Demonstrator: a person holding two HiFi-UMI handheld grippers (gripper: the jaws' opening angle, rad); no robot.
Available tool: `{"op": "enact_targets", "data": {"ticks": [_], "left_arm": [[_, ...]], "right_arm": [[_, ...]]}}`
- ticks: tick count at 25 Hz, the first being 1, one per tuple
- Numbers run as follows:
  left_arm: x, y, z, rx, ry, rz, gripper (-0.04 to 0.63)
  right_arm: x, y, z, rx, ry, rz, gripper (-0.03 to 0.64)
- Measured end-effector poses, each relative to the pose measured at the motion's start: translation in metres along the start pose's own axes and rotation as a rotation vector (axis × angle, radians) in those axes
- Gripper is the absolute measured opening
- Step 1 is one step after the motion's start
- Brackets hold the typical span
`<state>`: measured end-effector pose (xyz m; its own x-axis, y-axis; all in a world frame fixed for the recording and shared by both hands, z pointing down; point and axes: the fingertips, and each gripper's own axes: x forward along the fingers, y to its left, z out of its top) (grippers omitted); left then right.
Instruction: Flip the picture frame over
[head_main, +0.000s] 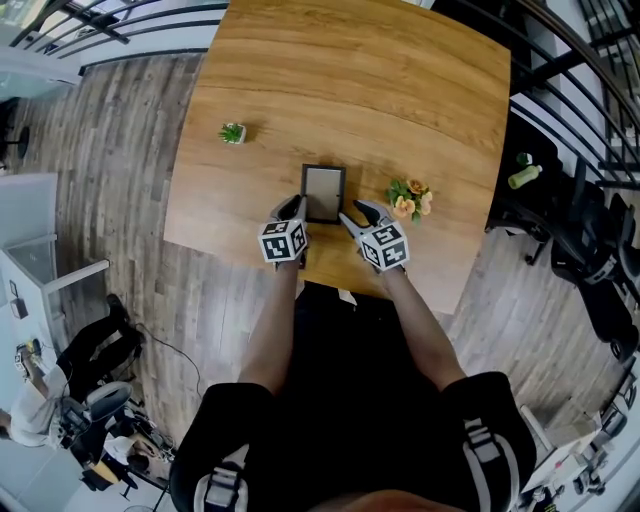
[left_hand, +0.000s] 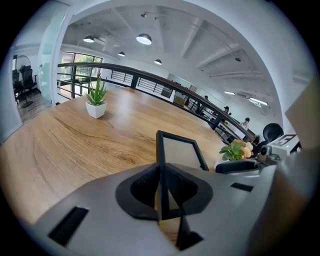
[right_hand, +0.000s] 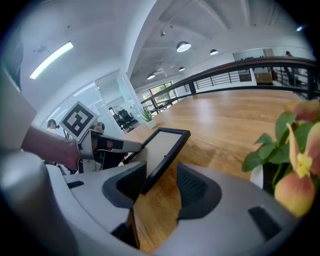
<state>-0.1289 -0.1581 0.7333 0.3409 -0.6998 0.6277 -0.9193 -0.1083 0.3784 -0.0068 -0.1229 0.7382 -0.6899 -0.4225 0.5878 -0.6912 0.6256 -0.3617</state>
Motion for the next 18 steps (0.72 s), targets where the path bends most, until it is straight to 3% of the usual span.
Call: {"op": "enact_targets", "data": {"ticks": [18], "left_arm": [[-0.056, -0.037, 0.023, 0.090, -0.175, -0.008, 0.060]], "right_arm": [[-0.022, 0.026, 0.005, 0.182, -0.068, 0.179, 0.173]]}}
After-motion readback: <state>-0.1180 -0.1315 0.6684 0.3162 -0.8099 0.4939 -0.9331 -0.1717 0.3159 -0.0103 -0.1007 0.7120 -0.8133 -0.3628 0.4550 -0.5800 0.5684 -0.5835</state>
